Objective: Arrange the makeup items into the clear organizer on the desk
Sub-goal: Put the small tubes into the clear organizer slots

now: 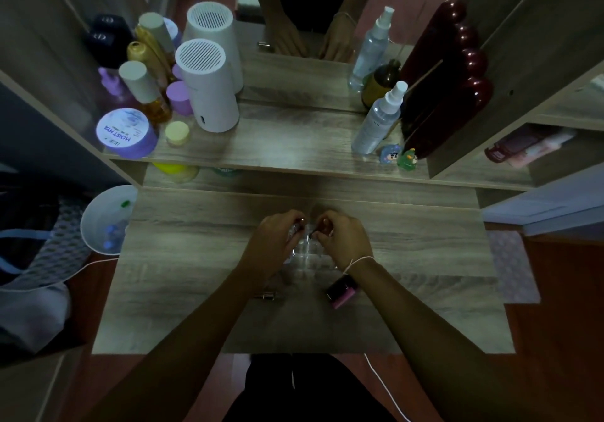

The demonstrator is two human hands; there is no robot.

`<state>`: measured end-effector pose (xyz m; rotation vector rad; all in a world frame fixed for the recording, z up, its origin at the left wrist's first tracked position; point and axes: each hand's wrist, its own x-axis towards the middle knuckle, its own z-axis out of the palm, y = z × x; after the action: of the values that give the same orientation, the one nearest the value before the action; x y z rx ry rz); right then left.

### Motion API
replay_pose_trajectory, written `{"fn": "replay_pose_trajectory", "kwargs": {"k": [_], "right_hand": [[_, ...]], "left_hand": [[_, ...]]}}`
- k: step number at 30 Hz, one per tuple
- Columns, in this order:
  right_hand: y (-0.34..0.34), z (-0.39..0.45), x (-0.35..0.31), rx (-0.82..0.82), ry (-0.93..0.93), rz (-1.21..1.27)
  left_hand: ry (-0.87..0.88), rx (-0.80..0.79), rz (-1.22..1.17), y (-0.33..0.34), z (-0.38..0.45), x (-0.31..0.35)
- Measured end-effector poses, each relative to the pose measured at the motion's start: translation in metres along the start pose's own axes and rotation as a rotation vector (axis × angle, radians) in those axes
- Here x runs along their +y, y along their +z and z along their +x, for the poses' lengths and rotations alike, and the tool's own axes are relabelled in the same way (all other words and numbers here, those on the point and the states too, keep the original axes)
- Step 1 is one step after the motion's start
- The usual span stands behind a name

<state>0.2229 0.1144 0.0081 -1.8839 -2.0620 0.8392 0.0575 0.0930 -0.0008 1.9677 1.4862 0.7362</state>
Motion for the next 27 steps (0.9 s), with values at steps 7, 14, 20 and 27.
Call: {"fn": "replay_pose_trajectory", "kwargs": {"k": [7,14,20,27], "right_hand": [[0.0007,-0.0006,-0.0005,0.010,-0.017,-0.006],[-0.0003,-0.0009,-0.0022,-0.008,-0.042,-0.057],[-0.0008,-0.0043,-0.0019,-0.019,-0.047,-0.077],[-0.0037,-0.0079,-0.0043,-0.001,-0.080,-0.060]], "left_hand": [[0.010,0.013,0.015,-0.0006,-0.0016,0.0020],[0.019,0.022,-0.007,-0.0046,-0.0010,0.0044],[0.005,0.032,-0.014,-0.0060,-0.0014,0.0048],[-0.027,0.012,-0.044,-0.0078,-0.0063,0.0035]]}}
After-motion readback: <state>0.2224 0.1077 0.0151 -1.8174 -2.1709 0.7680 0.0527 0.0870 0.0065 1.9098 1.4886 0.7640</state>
